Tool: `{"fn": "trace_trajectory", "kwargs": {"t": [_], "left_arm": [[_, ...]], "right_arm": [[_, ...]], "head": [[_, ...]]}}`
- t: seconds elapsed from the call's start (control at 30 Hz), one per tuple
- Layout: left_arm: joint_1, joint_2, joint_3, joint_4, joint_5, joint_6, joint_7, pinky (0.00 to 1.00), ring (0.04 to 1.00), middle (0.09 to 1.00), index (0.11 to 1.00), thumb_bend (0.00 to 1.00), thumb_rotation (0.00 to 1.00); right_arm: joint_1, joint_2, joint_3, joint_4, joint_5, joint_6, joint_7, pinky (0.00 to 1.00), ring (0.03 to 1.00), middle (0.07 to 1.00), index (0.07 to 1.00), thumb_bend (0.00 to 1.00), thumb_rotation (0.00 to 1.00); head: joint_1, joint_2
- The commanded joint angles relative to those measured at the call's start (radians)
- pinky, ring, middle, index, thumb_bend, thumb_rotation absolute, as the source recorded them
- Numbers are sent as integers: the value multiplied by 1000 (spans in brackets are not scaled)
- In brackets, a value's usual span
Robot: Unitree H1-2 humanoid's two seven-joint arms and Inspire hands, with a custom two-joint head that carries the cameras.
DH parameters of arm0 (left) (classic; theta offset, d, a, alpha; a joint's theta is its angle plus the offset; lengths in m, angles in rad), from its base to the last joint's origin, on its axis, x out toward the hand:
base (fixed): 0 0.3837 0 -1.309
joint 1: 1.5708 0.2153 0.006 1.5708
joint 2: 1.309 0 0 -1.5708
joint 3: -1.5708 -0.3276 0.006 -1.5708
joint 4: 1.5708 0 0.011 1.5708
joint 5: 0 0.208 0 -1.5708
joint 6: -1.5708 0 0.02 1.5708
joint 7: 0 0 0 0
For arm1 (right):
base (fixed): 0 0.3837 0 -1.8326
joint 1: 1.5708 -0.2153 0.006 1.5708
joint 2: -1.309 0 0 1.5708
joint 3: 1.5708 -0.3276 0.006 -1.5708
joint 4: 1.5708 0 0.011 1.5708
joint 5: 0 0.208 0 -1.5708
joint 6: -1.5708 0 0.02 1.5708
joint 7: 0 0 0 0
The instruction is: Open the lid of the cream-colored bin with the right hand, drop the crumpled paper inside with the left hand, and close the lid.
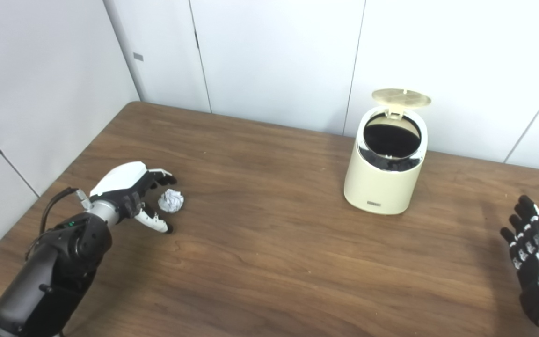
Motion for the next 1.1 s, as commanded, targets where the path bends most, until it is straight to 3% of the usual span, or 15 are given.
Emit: {"fn": "trace_trajectory", "kwargs": {"t": [0.0,0.23,0.37,0.73,0.77,0.83,1.07], "left_arm": [[-25,21,14,0,-3,-25,42,701,801,819,793,823,1],[-33,20,9,20,-32,-18,42,656,763,798,769,792,0],[-36,18,9,24,-40,-25,53,592,682,729,719,772,0],[-44,-12,28,11,-63,6,71,549,597,657,672,693,0],[-45,-12,23,13,-45,8,76,539,494,550,604,576,0],[-48,-13,18,17,-24,10,82,524,443,497,557,518,0],[-50,-22,26,23,-34,-12,129,468,428,514,477,500,0]], "right_arm": [[-20,-1,-3,-46,-2,-9,-8,961,988,984,946,504,1000],[-22,4,-9,-57,9,9,-10,968,997,994,950,520,1000],[-24,4,-9,-58,12,10,-8,963,997,988,951,499,1000],[-24,1,-12,-57,19,14,-4,962,999,992,961,502,1000],[-25,1,-14,-56,26,15,-1,964,999,990,960,510,1000],[-25,0,-16,-55,33,16,3,975,1000,993,964,518,1000],[-28,-4,-17,-37,48,-2,14,991,1000,993,966,538,1000]], "head": [[1,0],[1,8],[2,9],[5,19],[7,21],[7,22],[8,26]]}}
